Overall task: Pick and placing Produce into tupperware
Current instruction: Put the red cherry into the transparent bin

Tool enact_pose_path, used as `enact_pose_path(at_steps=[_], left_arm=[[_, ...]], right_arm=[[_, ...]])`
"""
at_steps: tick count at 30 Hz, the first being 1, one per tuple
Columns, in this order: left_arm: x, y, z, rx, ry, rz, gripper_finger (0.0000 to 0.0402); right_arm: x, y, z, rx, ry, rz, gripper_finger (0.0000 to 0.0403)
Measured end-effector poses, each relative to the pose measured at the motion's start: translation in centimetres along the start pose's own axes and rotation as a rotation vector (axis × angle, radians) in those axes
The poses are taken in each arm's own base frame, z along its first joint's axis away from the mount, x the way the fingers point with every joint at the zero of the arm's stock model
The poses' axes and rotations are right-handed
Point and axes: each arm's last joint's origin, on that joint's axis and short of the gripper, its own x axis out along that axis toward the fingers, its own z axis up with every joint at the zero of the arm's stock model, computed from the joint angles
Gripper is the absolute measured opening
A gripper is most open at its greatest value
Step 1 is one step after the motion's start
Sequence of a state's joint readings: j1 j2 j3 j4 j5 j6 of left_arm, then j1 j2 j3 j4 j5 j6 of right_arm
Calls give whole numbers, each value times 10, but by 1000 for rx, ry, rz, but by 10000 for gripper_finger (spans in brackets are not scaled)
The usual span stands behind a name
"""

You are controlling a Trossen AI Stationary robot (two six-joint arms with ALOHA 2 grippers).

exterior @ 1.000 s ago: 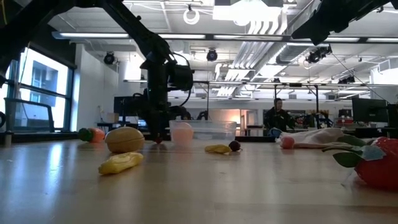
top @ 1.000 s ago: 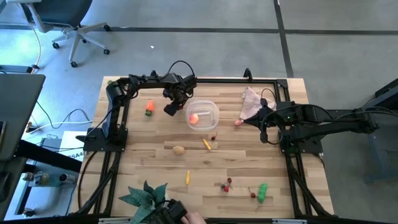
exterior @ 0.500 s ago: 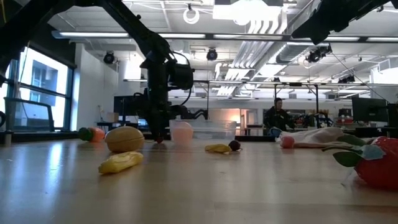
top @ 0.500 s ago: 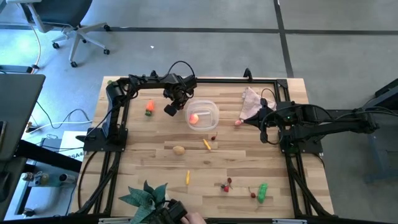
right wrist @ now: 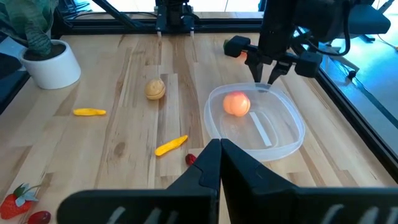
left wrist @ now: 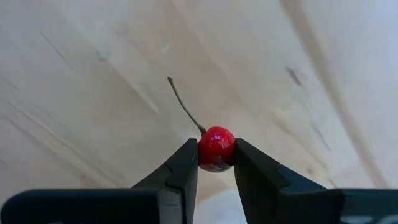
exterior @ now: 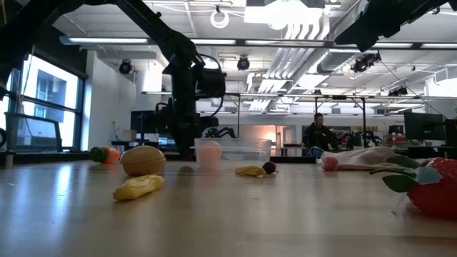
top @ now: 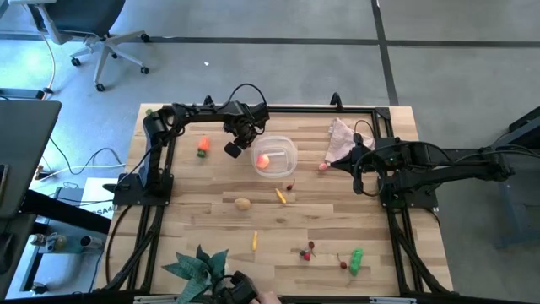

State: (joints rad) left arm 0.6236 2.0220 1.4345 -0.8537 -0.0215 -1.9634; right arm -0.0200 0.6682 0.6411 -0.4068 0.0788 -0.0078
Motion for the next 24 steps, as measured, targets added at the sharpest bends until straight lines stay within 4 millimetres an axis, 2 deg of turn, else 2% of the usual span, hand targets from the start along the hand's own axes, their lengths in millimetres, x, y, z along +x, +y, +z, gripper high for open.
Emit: enact_pose_path(at_steps=[13, 21, 24], left_arm=[[-50, 9, -19, 25, -35, -113, 83], [-76, 24, -45, 65, 19, -215, 83], [-80, 26, -59, 96, 39, -279, 83]], right_arm=[[0, 0, 0, 0, 0, 1, 0], [0, 0, 0, 0, 0, 0, 0], [0, 0, 0, 0, 1, 0, 0]])
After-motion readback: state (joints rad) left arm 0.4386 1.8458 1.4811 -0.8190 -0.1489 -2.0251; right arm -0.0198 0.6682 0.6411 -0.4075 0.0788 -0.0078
